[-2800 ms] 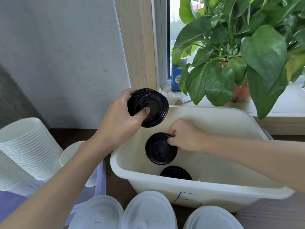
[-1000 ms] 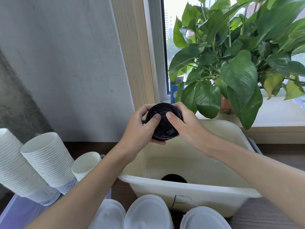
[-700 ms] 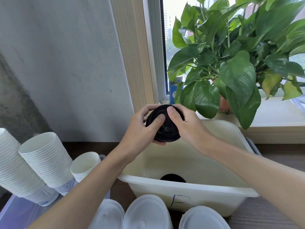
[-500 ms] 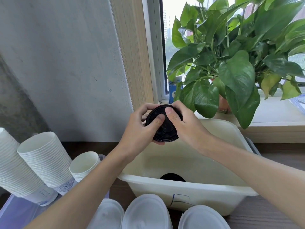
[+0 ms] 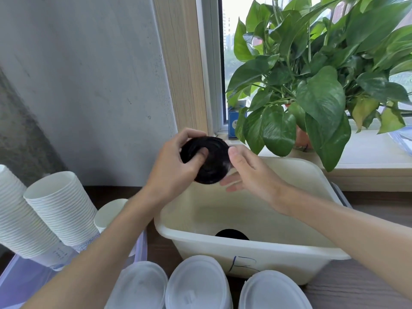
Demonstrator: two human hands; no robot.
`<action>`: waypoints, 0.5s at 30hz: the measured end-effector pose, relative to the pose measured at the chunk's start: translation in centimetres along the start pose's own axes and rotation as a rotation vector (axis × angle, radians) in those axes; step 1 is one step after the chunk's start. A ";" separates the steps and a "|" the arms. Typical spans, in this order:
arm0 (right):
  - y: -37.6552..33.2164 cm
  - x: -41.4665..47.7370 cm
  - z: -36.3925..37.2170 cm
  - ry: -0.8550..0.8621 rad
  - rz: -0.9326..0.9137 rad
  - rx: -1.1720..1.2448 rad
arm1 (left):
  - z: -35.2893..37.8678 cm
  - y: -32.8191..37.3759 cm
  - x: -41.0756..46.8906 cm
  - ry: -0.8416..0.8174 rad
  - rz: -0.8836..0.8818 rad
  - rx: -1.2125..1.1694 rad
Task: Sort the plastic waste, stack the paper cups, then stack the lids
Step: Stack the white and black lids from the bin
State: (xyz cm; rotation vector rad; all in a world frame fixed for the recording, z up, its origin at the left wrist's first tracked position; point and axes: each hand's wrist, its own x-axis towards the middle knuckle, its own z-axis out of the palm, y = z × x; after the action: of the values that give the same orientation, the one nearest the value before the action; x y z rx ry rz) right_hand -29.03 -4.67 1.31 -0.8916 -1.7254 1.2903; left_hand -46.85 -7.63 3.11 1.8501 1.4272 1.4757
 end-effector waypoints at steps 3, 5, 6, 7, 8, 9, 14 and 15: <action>0.8 -0.2 -0.5 -0.062 0.209 -0.114 | -1.5 -0.3 0.5 0.043 0.009 -0.008; 1.7 0.0 -0.9 -0.217 0.261 -0.412 | -1.3 -0.5 0.3 0.019 -0.005 -0.005; 2.1 0.0 -1.0 -0.338 0.271 -0.597 | -1.0 -0.7 0.0 0.007 -0.013 0.001; 2.6 0.0 -0.9 -0.461 0.294 -0.766 | -0.7 -0.9 -0.2 0.001 -0.014 0.008; 3.1 0.0 -0.7 -0.558 0.326 -0.894 | -0.5 -1.2 -0.3 -0.002 -0.010 0.014; 3.6 0.0 -0.5 -0.612 0.362 -0.966 | -0.4 -1.4 -0.4 0.000 -0.005 0.020; 5.2 0.0 0.3 -0.690 0.359 -0.993 | -0.2 -1.5 -0.4 0.007 0.012 0.013; 5.3 0.0 0.4 -0.704 0.341 -1.010 | -0.2 -1.5 -0.4 0.006 0.015 0.013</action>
State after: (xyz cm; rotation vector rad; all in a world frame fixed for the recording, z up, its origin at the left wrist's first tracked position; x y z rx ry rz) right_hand -28.96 -3.63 -3.86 -1.4278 -3.0007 0.9285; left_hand -47.73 -7.39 1.86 1.8699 1.4318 1.4841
